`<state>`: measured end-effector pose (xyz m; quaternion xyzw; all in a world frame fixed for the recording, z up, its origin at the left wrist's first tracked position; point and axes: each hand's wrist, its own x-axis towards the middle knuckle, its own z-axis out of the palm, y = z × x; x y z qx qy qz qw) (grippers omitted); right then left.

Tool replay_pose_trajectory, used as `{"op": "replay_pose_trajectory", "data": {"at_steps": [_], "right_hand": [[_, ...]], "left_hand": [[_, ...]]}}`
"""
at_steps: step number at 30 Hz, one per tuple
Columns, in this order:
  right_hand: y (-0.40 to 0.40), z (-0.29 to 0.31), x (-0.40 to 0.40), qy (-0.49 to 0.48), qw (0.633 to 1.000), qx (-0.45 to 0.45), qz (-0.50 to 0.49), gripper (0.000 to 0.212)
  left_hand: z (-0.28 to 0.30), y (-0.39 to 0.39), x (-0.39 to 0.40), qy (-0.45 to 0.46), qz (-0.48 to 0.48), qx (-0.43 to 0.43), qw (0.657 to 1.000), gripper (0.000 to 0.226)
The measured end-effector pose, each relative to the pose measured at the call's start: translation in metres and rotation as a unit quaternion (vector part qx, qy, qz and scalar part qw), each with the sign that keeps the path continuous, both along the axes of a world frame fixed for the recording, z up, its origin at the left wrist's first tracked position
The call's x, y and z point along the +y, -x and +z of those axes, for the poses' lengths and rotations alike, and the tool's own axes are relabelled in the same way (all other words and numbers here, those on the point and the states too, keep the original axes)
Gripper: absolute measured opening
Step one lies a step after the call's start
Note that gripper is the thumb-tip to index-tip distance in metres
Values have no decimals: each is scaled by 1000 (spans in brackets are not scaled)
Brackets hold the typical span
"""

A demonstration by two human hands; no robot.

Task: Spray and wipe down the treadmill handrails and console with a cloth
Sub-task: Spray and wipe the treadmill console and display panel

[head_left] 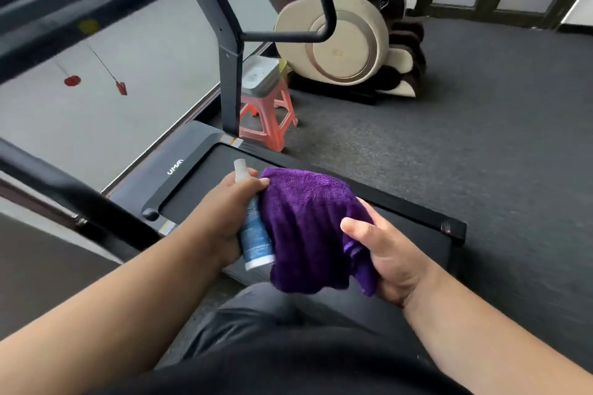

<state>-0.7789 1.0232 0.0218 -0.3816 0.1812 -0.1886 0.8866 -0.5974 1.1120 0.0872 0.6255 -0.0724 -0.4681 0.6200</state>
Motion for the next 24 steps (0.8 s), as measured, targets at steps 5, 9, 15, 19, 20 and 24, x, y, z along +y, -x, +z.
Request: {"op": "replay_pose_trajectory", "data": {"at_steps": [5,9,15,19,20,24], "right_hand": [[-1,19,-34,-19,992,89,-88,27],[-11,31,-57,-38,994,85,-59,23],[-44,31,-91,70,987,136,-56,70],[-70,35,-125,351,906,234,-20,110],[-80,35,-134,406,880,247,-3,107],[-127,33,-183,487,839,237,50,93]], "left_hand": [[-2,6,-3,10,-85,5,996,13],[-13,15,-2,44,-134,-18,990,27],[-19,12,-34,50,-5,-144,988,22],[-23,-15,-68,15,4,-221,975,32],[-24,-22,-78,4,5,-239,971,35],[-29,-63,-124,-34,33,-281,959,43]]}}
